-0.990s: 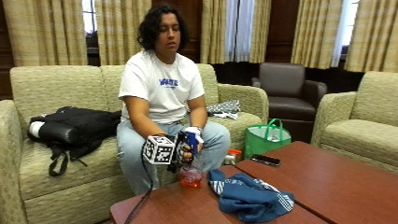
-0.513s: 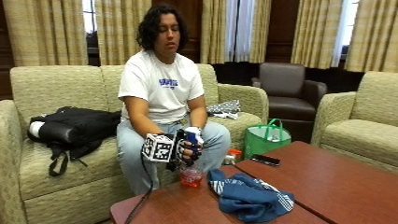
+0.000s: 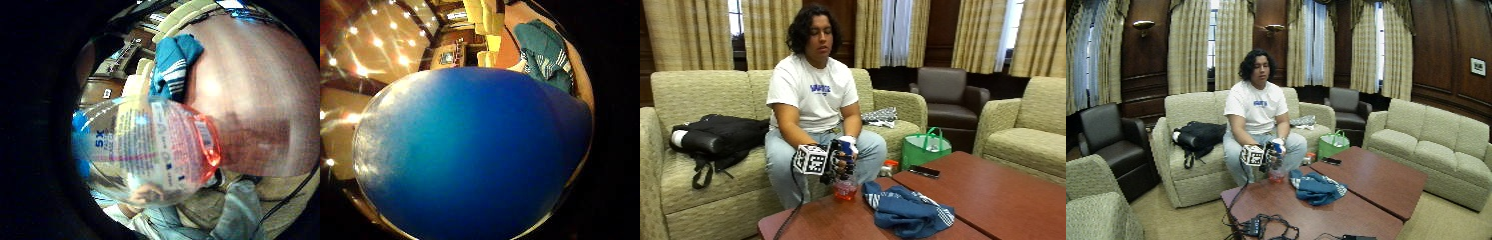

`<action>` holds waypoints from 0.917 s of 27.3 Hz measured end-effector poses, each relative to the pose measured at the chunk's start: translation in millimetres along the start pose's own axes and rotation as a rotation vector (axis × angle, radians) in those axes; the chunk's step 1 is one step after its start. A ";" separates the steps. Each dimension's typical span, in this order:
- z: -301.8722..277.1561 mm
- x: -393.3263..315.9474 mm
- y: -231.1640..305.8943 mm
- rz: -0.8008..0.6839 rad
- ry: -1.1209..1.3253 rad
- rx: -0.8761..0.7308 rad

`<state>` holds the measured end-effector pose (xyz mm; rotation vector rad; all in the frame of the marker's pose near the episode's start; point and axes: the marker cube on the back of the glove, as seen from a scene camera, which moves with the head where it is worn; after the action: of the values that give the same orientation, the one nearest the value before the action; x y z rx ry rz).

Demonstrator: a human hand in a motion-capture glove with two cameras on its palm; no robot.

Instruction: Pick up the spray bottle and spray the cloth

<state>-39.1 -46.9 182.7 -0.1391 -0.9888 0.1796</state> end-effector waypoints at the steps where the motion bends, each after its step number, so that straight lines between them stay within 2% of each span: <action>1: 0.1 0.1 -1.0 0.001 -0.003 -0.002; 25: 15.2 -1.1 -36.7 -0.020 -0.002 0.028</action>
<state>-49.2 -82.4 197.4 -0.1031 -0.9886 0.1753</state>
